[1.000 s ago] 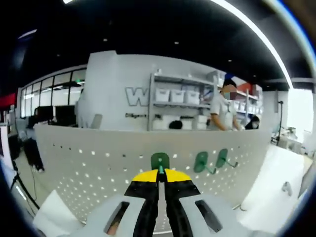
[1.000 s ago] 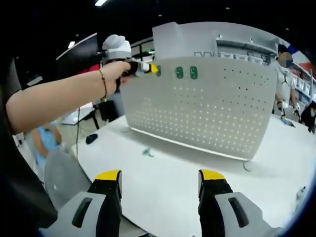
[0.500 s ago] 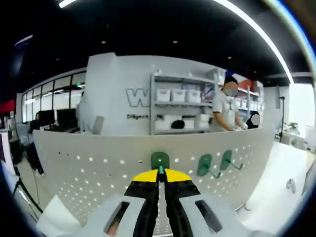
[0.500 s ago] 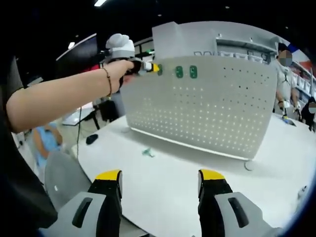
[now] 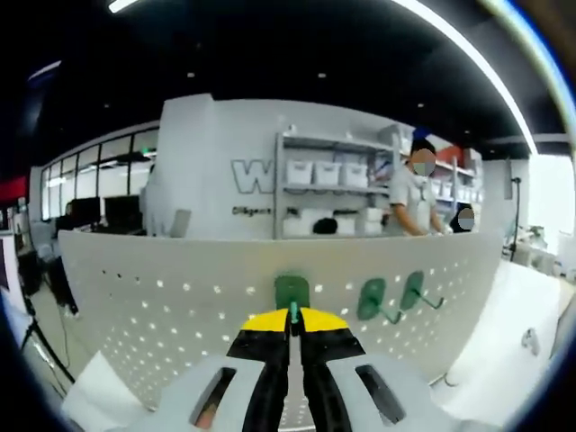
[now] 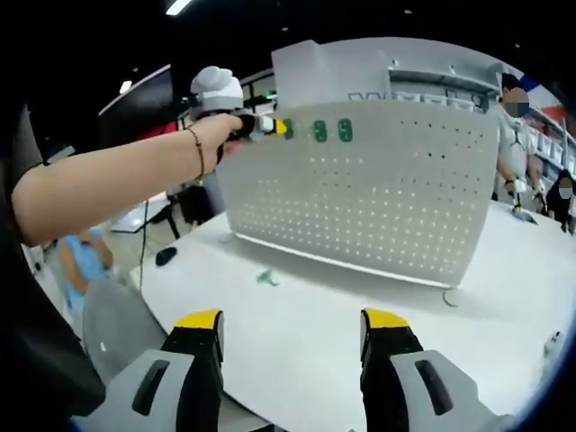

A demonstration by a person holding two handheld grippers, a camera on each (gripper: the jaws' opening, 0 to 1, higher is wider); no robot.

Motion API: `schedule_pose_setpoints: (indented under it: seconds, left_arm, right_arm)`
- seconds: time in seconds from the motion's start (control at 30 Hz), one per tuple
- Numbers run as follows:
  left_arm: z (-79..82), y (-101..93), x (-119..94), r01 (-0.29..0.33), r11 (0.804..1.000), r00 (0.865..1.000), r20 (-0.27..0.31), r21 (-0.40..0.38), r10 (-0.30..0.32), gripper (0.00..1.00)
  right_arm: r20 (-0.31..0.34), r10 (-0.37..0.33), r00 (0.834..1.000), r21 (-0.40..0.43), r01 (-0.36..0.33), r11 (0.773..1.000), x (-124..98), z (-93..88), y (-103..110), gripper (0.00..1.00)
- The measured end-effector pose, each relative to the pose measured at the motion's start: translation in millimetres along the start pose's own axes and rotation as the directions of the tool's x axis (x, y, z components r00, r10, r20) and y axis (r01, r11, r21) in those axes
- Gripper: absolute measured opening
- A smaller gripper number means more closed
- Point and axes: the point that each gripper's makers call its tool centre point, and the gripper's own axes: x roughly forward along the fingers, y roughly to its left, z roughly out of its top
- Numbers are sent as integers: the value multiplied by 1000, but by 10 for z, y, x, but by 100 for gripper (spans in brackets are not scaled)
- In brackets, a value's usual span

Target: Insert the hook assembly into the mounting plate slot until the hook locks in place.

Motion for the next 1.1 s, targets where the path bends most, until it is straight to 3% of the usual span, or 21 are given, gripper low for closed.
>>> schedule_pose_setpoints:
  seconds: [0.3,1.1]
  left_arm:
    - [-40,69,13,-26,1000,1000,-15,9,27,2]
    - [-79,103,99,-14,1000,999,-38,-15,14,3]
  right_arm:
    - [3,1,1000,9,-1,1000,2,-7,9,61]
    - [-4,-8,1000,24,8,1000,-4,-54,6,60]
